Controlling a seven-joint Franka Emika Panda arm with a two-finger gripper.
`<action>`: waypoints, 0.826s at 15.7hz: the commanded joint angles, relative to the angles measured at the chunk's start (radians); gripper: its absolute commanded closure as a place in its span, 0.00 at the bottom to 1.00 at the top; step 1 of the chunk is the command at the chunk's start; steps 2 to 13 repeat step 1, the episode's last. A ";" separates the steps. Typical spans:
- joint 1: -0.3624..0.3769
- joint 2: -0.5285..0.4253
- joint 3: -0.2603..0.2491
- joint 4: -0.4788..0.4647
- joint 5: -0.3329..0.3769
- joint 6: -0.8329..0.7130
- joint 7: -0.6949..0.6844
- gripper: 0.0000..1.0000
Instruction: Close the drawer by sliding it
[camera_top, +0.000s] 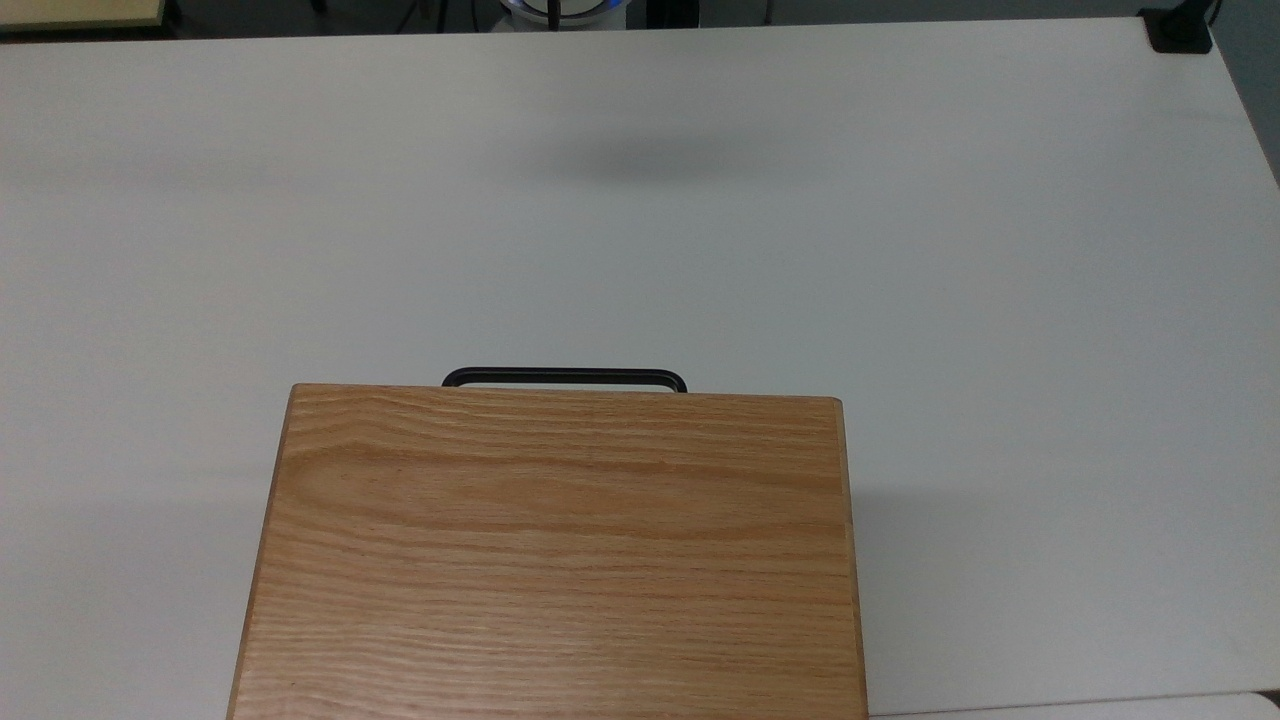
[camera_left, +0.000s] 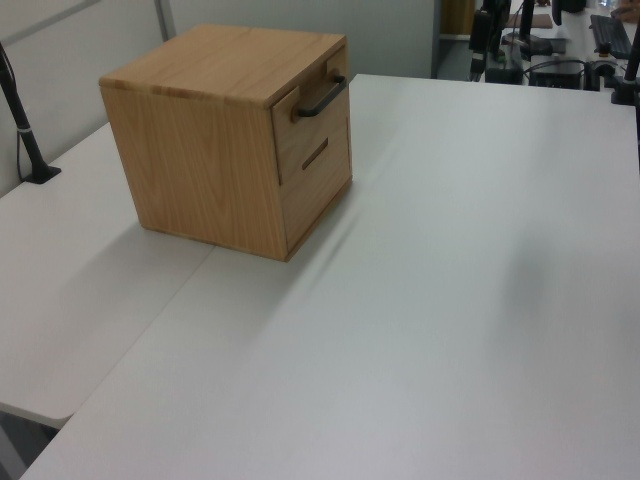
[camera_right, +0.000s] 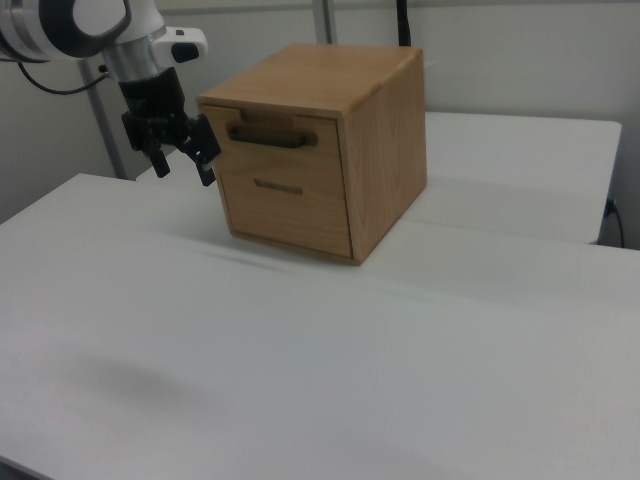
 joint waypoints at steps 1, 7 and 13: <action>0.019 0.000 -0.018 0.003 0.018 0.006 -0.012 0.00; 0.019 0.000 -0.018 0.003 0.018 0.006 -0.012 0.00; 0.019 0.000 -0.018 0.003 0.018 0.006 -0.012 0.00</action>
